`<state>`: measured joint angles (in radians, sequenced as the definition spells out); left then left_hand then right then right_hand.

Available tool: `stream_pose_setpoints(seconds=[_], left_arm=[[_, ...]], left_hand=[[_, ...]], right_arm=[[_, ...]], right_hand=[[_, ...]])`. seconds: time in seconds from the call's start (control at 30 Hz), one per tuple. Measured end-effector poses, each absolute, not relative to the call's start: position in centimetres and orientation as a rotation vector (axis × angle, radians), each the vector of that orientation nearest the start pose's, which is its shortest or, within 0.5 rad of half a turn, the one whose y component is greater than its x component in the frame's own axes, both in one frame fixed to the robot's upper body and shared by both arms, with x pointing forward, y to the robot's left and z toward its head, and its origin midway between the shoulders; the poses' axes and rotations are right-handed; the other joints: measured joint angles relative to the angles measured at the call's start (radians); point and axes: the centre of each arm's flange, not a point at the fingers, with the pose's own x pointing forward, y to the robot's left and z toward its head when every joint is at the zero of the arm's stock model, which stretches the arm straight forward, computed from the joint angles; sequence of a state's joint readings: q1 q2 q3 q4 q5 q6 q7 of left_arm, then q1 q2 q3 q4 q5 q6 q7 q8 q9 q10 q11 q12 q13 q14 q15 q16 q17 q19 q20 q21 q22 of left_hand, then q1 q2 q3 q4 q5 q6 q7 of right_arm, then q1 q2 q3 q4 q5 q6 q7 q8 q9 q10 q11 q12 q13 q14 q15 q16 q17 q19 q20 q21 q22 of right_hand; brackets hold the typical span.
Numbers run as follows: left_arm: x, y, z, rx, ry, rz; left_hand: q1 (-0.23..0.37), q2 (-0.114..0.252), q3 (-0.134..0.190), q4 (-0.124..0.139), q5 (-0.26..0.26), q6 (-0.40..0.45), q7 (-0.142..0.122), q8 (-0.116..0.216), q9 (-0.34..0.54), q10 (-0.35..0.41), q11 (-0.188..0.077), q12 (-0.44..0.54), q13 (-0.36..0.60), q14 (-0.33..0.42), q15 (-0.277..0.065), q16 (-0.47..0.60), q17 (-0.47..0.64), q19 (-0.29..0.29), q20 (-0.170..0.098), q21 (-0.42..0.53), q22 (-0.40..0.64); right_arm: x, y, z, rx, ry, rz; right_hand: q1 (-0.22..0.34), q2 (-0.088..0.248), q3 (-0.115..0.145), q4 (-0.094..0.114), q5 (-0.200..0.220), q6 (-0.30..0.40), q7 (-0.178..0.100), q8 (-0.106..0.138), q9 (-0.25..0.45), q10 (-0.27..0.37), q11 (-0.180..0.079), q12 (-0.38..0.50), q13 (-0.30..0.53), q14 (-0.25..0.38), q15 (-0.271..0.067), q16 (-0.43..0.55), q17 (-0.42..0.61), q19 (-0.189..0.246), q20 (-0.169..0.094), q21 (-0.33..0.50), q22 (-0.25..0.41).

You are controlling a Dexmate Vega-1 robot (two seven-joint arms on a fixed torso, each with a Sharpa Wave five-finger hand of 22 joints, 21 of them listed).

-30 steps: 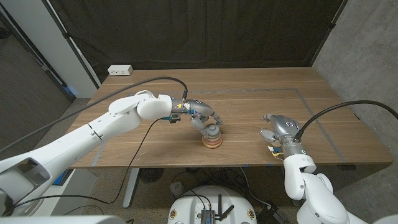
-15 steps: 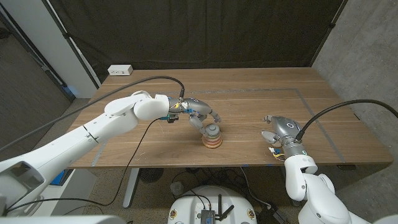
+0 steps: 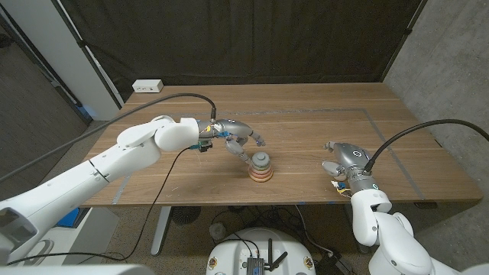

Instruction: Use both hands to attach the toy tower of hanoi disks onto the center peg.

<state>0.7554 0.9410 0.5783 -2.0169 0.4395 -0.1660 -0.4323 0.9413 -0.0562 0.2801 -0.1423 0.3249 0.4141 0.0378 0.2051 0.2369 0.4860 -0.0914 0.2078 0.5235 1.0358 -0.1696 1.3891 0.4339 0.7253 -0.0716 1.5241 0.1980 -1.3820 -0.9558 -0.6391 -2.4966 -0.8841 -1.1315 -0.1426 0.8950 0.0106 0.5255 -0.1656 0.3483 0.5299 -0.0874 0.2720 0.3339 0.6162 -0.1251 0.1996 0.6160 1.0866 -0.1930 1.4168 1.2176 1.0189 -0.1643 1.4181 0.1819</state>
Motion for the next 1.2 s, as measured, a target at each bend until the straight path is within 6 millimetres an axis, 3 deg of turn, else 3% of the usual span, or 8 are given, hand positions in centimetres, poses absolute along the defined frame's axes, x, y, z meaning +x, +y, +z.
stream_pose_setpoints(seconds=[0.37,0.57,0.8,1.2], left_arm=[[50.3,17.4,1.8,1.609,-0.758,-0.529],[50.0,18.8,1.6,1.559,-0.747,-0.46],[49.5,20.3,1.1,1.523,-0.733,-0.379],[49.0,22.7,0.2,1.468,-0.716,-0.236]], left_hand=[[0.009,0.009,0.01,-0.01,0.0,0.047,-0.008,0.015,-0.005,0.054,-0.018,0.019,0.001,0.014,-0.002,0.017,0.005,0.02,-0.009,0.021,0.014],[0.015,0.015,0.01,-0.01,0.0,0.062,-0.012,0.015,-0.005,0.065,-0.018,0.023,0.003,0.02,-0.009,0.02,0.005,0.03,-0.007,0.023,0.014],[0.031,0.031,0.017,-0.017,0.005,0.097,-0.022,0.026,-0.005,0.109,-0.028,0.033,0.002,0.044,-0.018,0.028,0.005,0.055,-0.013,0.033,0.023],[0.037,0.026,0.019,-0.019,0.005,0.118,-0.021,0.031,-0.009,0.132,-0.039,0.033,0.003,0.065,-0.032,0.027,-0.003,0.069,-0.021,0.033,0.028]], right_arm=[[41.0,-23.3,-10.2,-1.408,-0.278,-0.405],[41.1,-23.5,-10.1,-1.406,-0.278,-0.407],[41.3,-23.8,-10.1,-1.401,-0.277,-0.405],[41.5,-23.9,-10.1,-1.396,-0.284,-0.407]], right_hand=[[0.0,0.0,0.0,0.0,0.0,0.029,-0.014,0.0,-0.008,-0.011,0.0,0.001,-0.005,0.0,0.0,0.0,0.001,0.0,0.0,-0.006,0.0],[0.0,0.0,0.0,0.0,0.0,0.004,-0.007,-0.015,-0.009,-0.023,0.002,-0.004,-0.008,0.0,0.0,0.0,0.003,0.0,0.0,-0.009,0.0],[0.0,0.0,0.0,0.0,0.0,0.002,-0.009,-0.015,-0.014,-0.029,-0.004,-0.004,-0.009,-0.004,-0.004,0.0,0.002,0.0,0.0,-0.009,0.0],[0.0,0.0,0.004,-0.004,0.0,-0.007,-0.007,-0.021,-0.014,-0.029,-0.004,-0.004,-0.009,-0.017,0.005,-0.005,-0.005,0.0,0.0,-0.013,0.0]])
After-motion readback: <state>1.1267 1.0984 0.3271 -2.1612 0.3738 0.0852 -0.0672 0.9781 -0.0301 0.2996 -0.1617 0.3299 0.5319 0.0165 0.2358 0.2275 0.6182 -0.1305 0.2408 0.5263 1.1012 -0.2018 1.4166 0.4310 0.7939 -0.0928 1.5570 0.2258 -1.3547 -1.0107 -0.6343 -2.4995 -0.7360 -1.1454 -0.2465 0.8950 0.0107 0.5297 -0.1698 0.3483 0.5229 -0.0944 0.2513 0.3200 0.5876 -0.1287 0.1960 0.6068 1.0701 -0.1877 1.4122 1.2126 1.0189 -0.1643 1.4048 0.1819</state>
